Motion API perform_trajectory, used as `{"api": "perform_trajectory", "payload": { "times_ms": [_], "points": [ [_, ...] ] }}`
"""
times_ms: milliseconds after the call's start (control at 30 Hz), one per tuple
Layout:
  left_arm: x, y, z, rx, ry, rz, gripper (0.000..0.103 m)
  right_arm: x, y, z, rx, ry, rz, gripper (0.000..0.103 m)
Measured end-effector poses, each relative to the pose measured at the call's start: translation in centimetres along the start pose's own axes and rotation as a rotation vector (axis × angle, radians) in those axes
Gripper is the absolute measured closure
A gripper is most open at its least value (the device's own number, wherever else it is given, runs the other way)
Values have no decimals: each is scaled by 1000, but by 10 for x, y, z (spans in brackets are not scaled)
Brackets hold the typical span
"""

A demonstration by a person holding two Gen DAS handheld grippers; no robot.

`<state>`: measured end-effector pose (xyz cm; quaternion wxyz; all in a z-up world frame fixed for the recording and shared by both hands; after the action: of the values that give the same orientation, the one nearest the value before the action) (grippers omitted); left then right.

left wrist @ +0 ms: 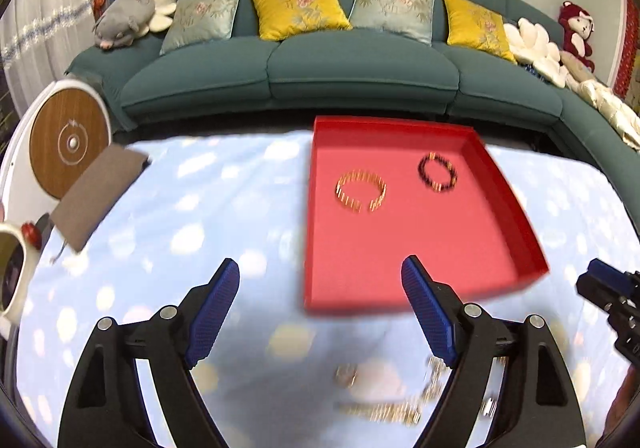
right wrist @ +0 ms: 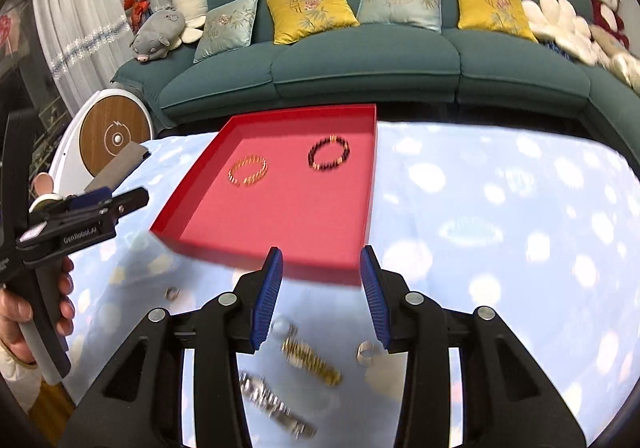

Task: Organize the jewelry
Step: 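Open both grippers and withdraw them from the red box, then grasp the gold link watch with the right gripper while the left grasps the pearl bracelet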

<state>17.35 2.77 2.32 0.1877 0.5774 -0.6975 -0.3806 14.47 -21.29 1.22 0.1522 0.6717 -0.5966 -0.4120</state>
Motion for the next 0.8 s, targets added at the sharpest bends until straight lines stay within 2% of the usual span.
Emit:
{"api": "perform_trajectory", "payload": {
  "times_ms": [200,367,533,700,800],
  "points": [
    [8,13,64,-75,39,-9,22,13,17,48,-14,-42,15,62],
    [22,13,103,-123,107,62,22,10,12,66,-21,18,46,62],
    [40,5,112,-126,59,68,22,6,2,76,-31,78,48,62],
    [45,-7,111,-155,108,138,22,3,-21,79,-57,128,53,63],
    [44,-10,109,-152,123,140,22,5,-35,81,-80,143,46,62]
  ]
}}
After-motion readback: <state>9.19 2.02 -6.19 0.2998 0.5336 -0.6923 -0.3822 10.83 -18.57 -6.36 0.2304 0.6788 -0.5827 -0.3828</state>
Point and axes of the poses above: each gripper's, at about its wrist camera, not at the fingertips, and y roughly against the way its jaws point, x to its right, z to its underside, the point moved 5 cm from there along -y, roughly the way its jaws point, and after that the axes turned 14 degrees about -y, right-handed, at the moved point
